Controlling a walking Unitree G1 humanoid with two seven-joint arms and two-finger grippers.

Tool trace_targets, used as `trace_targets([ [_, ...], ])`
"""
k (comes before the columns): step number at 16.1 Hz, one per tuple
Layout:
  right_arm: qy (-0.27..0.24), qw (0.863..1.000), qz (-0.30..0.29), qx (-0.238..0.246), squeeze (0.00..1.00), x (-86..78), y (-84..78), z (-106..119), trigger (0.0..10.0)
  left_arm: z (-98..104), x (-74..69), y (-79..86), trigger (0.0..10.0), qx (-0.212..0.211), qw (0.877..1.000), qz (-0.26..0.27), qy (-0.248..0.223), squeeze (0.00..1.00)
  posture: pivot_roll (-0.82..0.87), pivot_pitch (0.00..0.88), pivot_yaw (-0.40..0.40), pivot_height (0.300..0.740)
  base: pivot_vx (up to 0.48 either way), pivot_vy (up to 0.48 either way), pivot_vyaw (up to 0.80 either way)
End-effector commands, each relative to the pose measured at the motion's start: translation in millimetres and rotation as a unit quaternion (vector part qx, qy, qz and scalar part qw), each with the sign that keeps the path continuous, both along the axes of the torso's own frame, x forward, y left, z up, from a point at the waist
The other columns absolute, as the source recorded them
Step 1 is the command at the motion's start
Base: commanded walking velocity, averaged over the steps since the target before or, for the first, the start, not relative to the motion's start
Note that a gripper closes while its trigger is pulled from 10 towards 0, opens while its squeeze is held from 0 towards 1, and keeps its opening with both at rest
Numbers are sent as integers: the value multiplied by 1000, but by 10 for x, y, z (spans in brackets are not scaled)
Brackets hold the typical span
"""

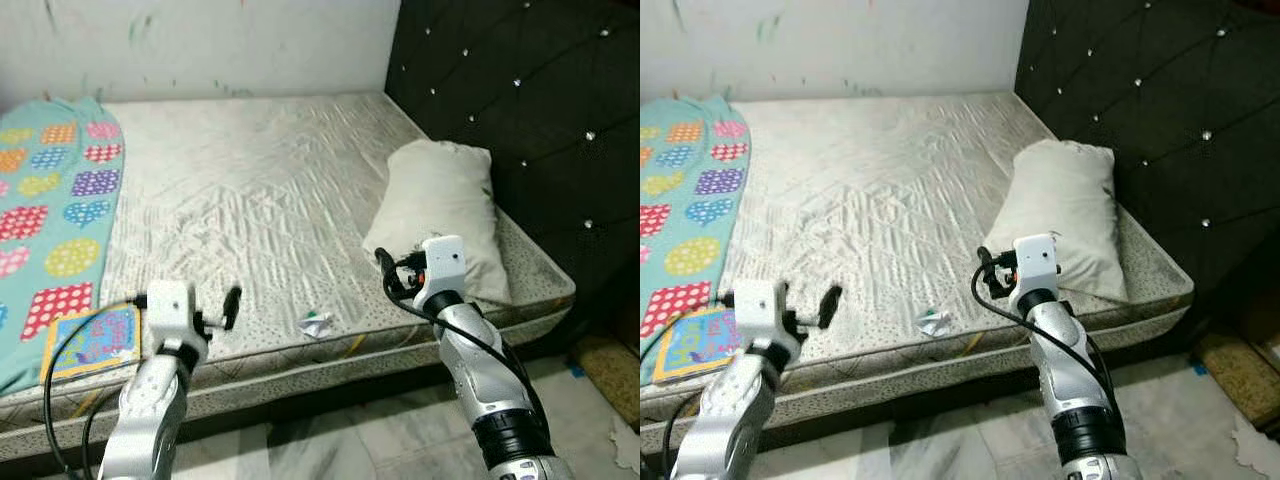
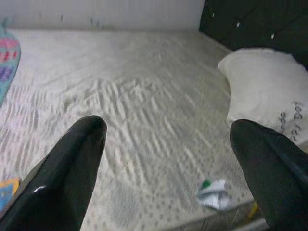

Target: Clean up the room

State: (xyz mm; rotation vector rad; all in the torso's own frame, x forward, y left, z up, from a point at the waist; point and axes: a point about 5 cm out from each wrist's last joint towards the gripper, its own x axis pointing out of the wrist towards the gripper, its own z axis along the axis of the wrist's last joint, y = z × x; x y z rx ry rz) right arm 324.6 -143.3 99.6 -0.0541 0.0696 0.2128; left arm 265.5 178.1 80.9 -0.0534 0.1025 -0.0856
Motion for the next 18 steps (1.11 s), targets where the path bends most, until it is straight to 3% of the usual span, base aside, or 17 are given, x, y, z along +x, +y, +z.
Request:
trace_targets([
  [1,-7,1000,-13,1,0,27,-41,33,10000,12,24,5,10000,17,1000,10,-12,0,-20,0,-46,740,0,0,0],
  [6,-9,1000,-16,-1,0,23,-44,25,10000,6,53,10,10000,-7,1000,12,-14,0,-31,0,-38,740,0,0,0],
  [8,-10,1000,-17,-3,0,15,-59,25,10000,13,66,44,10000,8,999,15,-29,0,-34,0,-40,740,0,0,0],
  [10,-10,1000,-19,-4,0,13,-78,25,10000,32,59,57,10000,-15,999,5,-34,0,-34,0,-42,740,0,0,0],
  [11,-10,1000,-22,-6,0,13,-106,25,10000,65,62,151,10000,38,997,33,-59,0,-36,0,-42,740,0,0,0],
  [13,-11,1000,-27,-5,0,15,-124,32,10000,62,68,267,10000,44,993,90,-56,0,-39,0,-38,740,0,0,0],
  [15,-12,999,-30,0,0,14,-116,32,10000,37,77,280,10000,-7,994,105,-36,0,-34,0,-34,740,0,0,0],
  [18,-11,999,-33,3,0,17,-104,19,10000,27,74,229,10000,-5,994,99,-34,0,-29,0,-30,740,0,0,0],
])
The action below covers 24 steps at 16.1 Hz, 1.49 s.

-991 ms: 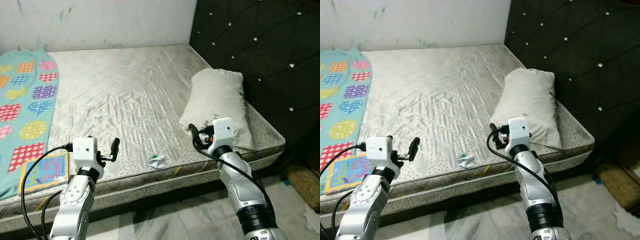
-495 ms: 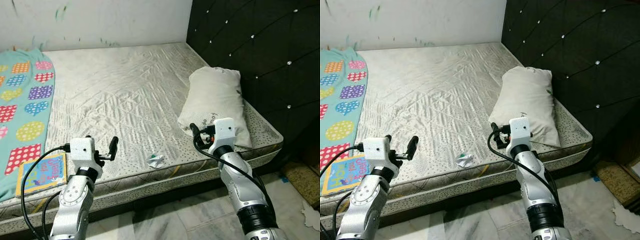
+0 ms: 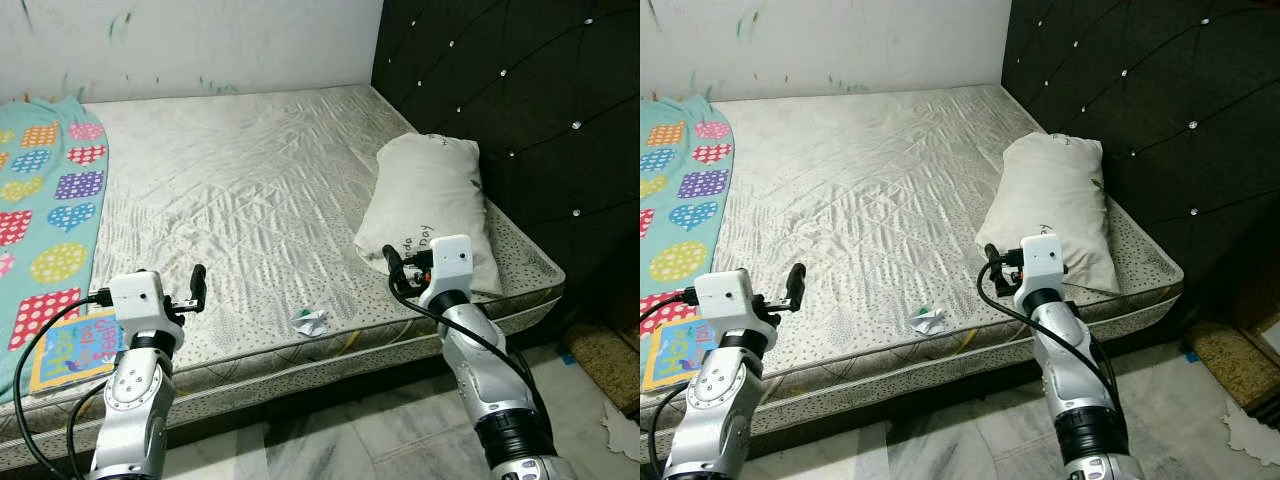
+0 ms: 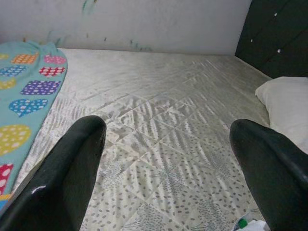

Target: Clean up the room

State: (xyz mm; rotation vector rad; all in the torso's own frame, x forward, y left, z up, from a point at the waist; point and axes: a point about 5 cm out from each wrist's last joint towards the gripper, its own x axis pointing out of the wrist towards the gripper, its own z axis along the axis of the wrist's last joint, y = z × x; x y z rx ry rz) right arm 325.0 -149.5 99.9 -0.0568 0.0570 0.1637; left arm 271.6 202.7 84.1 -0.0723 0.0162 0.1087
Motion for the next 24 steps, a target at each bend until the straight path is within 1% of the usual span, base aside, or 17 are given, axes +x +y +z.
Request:
trace_targets([
  [1,-3,1000,-10,4,0,22,-39,15,10000,-15,12,-39,10000,5,1000,-7,7,0,-28,0,-30,740,0,0,0],
  [4,1,1000,-18,7,0,50,-60,20,10000,-20,22,-64,10000,-7,1000,-20,9,0,-33,0,-30,740,0,0,0],
  [7,5,1000,-18,1,0,17,-78,-13,10000,-19,32,-98,10000,-18,999,-30,9,0,-38,0,-31,740,0,0,0],
  [11,6,1000,-17,1,0,5,-77,-30,10000,-28,39,-130,10000,-21,999,-44,12,0,-40,0,-26,740,0,0,0],
  [13,1,1000,-20,-2,0,-3,-131,-4,10000,-29,23,-123,10000,-19,998,-52,18,0,-39,0,-26,740,0,0,0],
  [14,4,1000,-22,-10,0,-23,-180,-23,10000,-45,-10,-111,10000,-25,998,-58,25,0,-42,0,-26,740,0,0,0],
  [15,8,1000,-23,-19,0,-39,-227,-46,10000,-72,-49,-102,10000,-18,998,-61,30,0,-42,0,-26,740,0,0,0],
  [17,8,999,-26,-21,0,-27,-248,-45,10000,-112,-68,-84,10000,-22,997,-56,38,0,-42,0,-26,740,0,0,0],
  [19,5,999,-28,-18,0,16,-228,-9,10000,-90,-43,-104,10000,-25,997,-59,36,0,-45,0,-28,740,0,0,0],
  [24,7,1000,-26,-9,0,17,-153,-20,10000,-88,-22,-141,10000,-29,997,-67,35,0,-48,0,-31,740,0,0,0],
])
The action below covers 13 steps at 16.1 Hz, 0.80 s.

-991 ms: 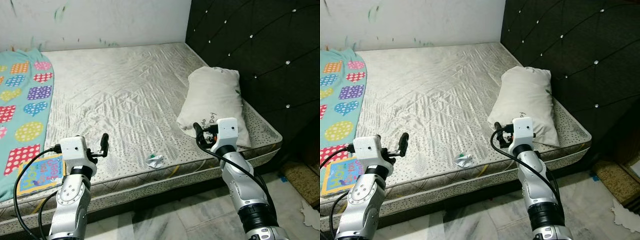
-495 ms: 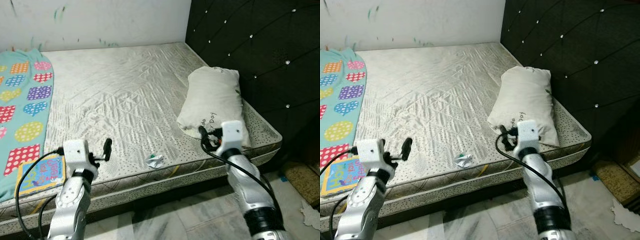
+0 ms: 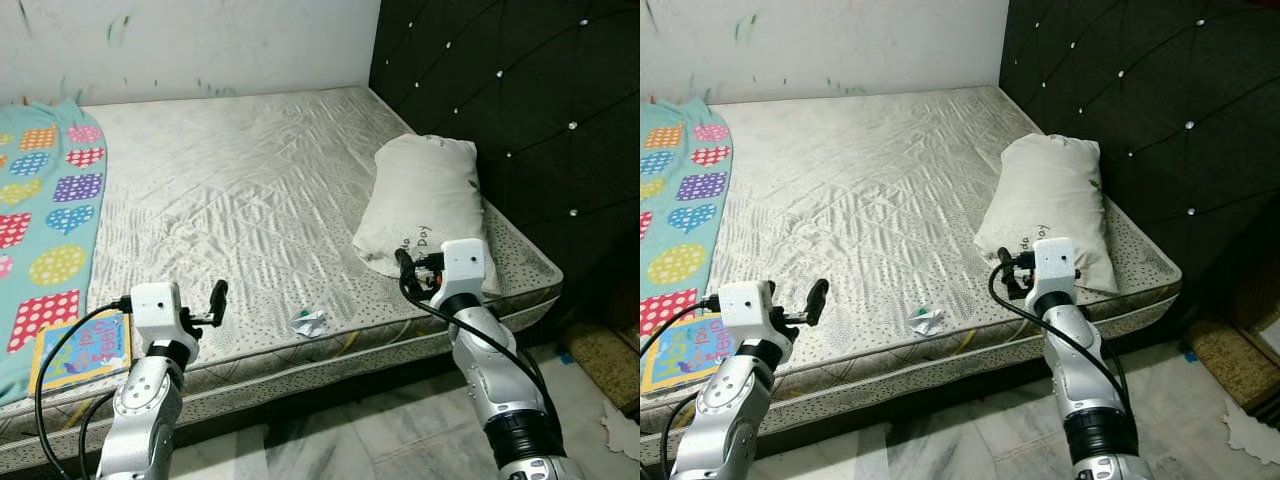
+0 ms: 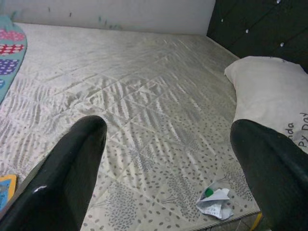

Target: Clean up the room

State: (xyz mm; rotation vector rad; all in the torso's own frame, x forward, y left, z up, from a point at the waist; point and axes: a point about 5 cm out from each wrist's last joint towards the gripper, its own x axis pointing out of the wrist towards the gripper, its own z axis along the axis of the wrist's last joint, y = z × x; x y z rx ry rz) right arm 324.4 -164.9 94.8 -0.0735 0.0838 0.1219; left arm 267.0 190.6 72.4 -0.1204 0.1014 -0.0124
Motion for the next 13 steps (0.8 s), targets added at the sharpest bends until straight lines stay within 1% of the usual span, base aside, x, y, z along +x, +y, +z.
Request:
trace_targets([
  [1,-2,1000,-6,0,0,17,-4,16,10000,31,30,-26,10000,-3,1000,-6,-4,0,-52,0,-31,740,0,0,0],
  [2,-3,1000,-6,-5,0,15,-8,13,10000,31,31,-27,10000,-3,1000,-6,-3,0,-52,0,-30,740,0,0,0],
  [3,-5,1000,-3,-21,0,11,-7,13,10000,31,34,-27,10000,-3,1000,-6,-3,0,-53,0,-30,740,0,0,0],
  [4,-8,999,-3,-34,0,6,-10,14,10000,29,35,-27,10000,-3,1000,-7,-2,0,-54,0,-30,740,0,0,563],
  [8,-5,1000,-11,-27,0,18,-6,3,10000,33,55,-46,10000,-1,1000,-11,-2,0,-53,0,-28,740,0,0,800],
  [9,-6,1000,-12,-27,0,21,-3,4,10000,34,57,-45,10000,-1,1000,-12,-2,0,-52,0,-28,740,0,0,431],
  [13,-5,999,-20,-26,0,18,-8,-6,10000,37,60,-51,10000,-6,1000,-19,-3,0,-52,0,-24,740,0,0,0],
])
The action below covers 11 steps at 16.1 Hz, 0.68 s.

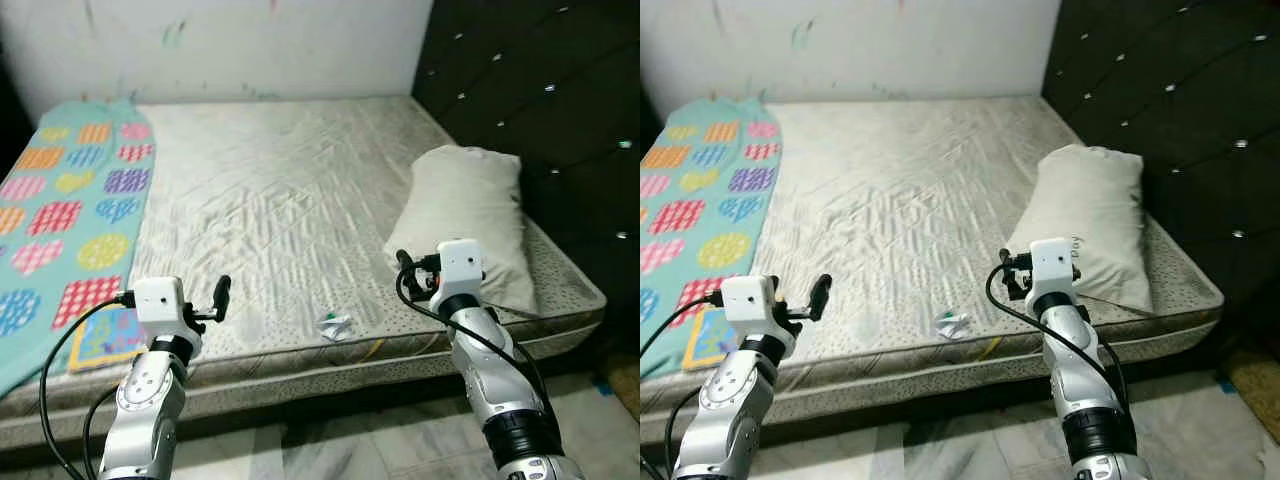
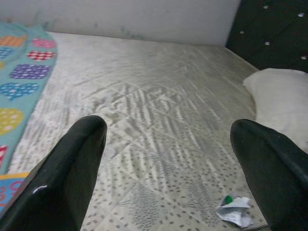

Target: Clean up the room

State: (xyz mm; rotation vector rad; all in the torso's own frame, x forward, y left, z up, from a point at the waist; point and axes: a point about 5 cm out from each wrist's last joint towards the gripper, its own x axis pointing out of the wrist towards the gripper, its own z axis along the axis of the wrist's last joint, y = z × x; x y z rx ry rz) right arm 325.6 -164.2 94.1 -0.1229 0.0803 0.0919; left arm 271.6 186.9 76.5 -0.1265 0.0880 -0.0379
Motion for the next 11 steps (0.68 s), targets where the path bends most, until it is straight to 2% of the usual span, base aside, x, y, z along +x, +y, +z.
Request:
trace_targets([
  [1,-2,1000,-7,0,0,3,-15,-2,10000,-6,11,-20,10000,-2,1000,-10,4,0,-52,0,-24,740,0,0,0],
  [11,-5,1000,1,-6,0,9,23,-6,10000,7,27,-68,10000,-5,999,-34,-3,0,-48,0,-23,740,0,0,0],
])
